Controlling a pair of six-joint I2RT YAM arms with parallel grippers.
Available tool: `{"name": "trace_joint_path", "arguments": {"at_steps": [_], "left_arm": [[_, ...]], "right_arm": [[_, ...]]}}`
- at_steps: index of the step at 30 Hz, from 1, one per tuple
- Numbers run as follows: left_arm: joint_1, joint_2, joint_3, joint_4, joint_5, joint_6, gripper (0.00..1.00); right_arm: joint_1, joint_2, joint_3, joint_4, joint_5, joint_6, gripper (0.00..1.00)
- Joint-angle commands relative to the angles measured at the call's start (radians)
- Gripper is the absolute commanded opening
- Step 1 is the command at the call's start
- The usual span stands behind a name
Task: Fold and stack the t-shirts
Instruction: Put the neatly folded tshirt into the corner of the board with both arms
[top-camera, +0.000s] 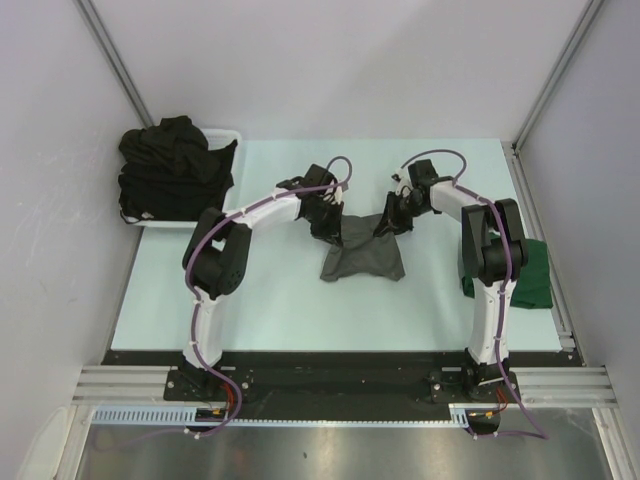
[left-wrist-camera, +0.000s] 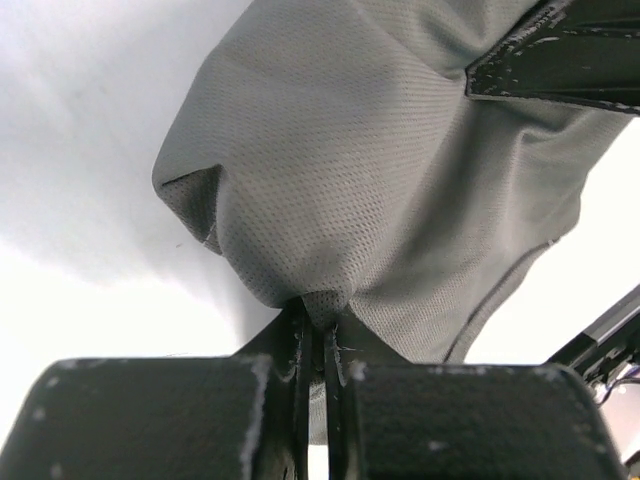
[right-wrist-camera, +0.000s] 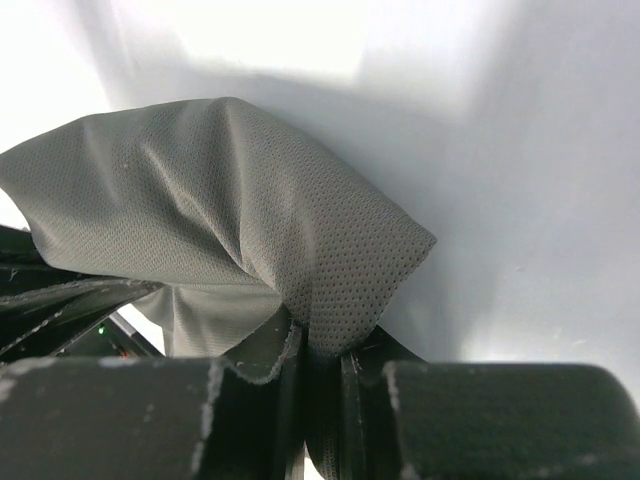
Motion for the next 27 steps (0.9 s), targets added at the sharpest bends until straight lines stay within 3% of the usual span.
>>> {"name": "trace_joint_path", "arguments": {"at_steps": [1, 27], "left_arm": [[0.003, -0.066, 0.082, -0.041, -0.023, 0.039, 0.0], [-0.051, -0.096, 0.242, -0.079, 0.014, 0.037, 0.0]], "right_arm": [[-0.016, -0.05, 0.064, -0.015, 0.04, -0.027, 0.0], [-0.036, -0.218, 0.093, -0.056, 0.142, -0.06, 0.0]]}}
